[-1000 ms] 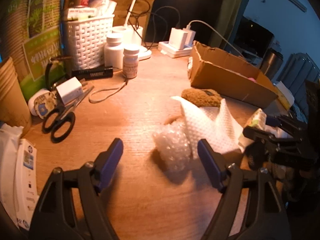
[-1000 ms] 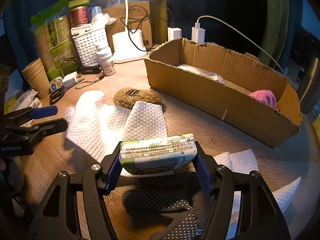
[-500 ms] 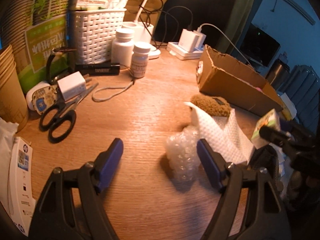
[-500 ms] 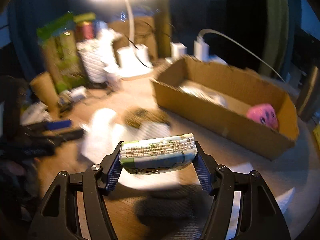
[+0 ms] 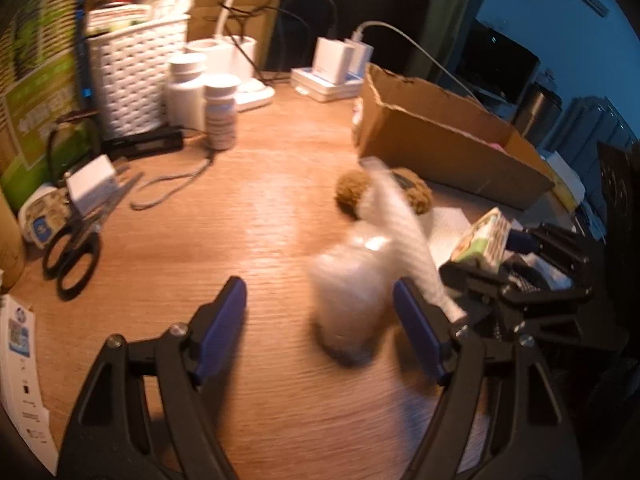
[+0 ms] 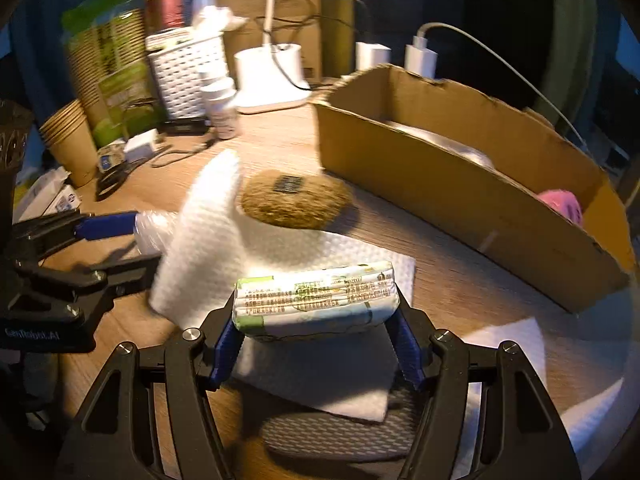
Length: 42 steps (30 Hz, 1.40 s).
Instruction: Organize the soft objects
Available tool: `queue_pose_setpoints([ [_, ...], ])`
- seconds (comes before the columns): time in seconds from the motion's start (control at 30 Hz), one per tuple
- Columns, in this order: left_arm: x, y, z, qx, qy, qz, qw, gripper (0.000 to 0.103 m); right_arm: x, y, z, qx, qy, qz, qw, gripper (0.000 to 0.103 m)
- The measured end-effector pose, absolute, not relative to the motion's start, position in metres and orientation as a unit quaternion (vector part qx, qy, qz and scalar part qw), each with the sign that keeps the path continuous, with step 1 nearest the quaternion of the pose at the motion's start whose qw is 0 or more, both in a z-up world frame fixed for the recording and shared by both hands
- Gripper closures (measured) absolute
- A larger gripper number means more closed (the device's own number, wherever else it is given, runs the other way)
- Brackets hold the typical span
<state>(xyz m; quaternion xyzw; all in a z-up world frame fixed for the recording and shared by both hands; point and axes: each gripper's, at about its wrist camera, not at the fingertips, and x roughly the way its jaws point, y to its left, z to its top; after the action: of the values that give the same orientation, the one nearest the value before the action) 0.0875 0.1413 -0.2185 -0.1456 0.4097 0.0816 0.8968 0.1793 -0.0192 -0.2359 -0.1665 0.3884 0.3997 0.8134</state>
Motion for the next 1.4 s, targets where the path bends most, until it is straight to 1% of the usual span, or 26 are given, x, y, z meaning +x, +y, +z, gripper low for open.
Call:
queue_pose_setpoints([
  [0.03,0.090,0.138,-0.221,-0.143,0.413,0.076,0.896,0.029,0.181,-0.023,-0.236,-0.166,0.391,0.398,0.813,0.035],
  [0.17,0.100,0.125,-0.224,-0.128,0.416,0.056,0.899,0.059,0.187,-0.034,-0.238,-0.160,0.395,0.391,0.816,0.035],
  [0.3,0.109,0.115,-0.224,-0.115,0.416,0.044,0.901,0.067,0.190,-0.040,-0.239,-0.155,0.396,0.388,0.818,0.035],
  [0.37,0.109,0.113,-0.223,-0.109,0.415,0.043,0.902,0.070,0.192,-0.043,-0.239,-0.153,0.396,0.387,0.819,0.035],
  [0.63,0.096,0.116,-0.204,-0.103,0.393,0.058,0.912,0.071,0.194,-0.046,-0.239,-0.152,0.394,0.383,0.822,0.035],
  [1.0,0.070,0.137,-0.164,-0.090,0.352,0.106,0.925,0.071,0.196,-0.051,-0.236,-0.136,0.393,0.380,0.826,0.035],
  [1.17,0.072,0.131,-0.141,-0.086,0.328,0.098,0.936,0.071,0.194,-0.057,-0.214,-0.119,0.373,0.385,0.836,0.035],
  [1.4,0.092,0.115,-0.125,-0.077,0.311,0.078,0.944,0.071,0.193,-0.074,-0.174,-0.100,0.331,0.383,0.857,0.035],
])
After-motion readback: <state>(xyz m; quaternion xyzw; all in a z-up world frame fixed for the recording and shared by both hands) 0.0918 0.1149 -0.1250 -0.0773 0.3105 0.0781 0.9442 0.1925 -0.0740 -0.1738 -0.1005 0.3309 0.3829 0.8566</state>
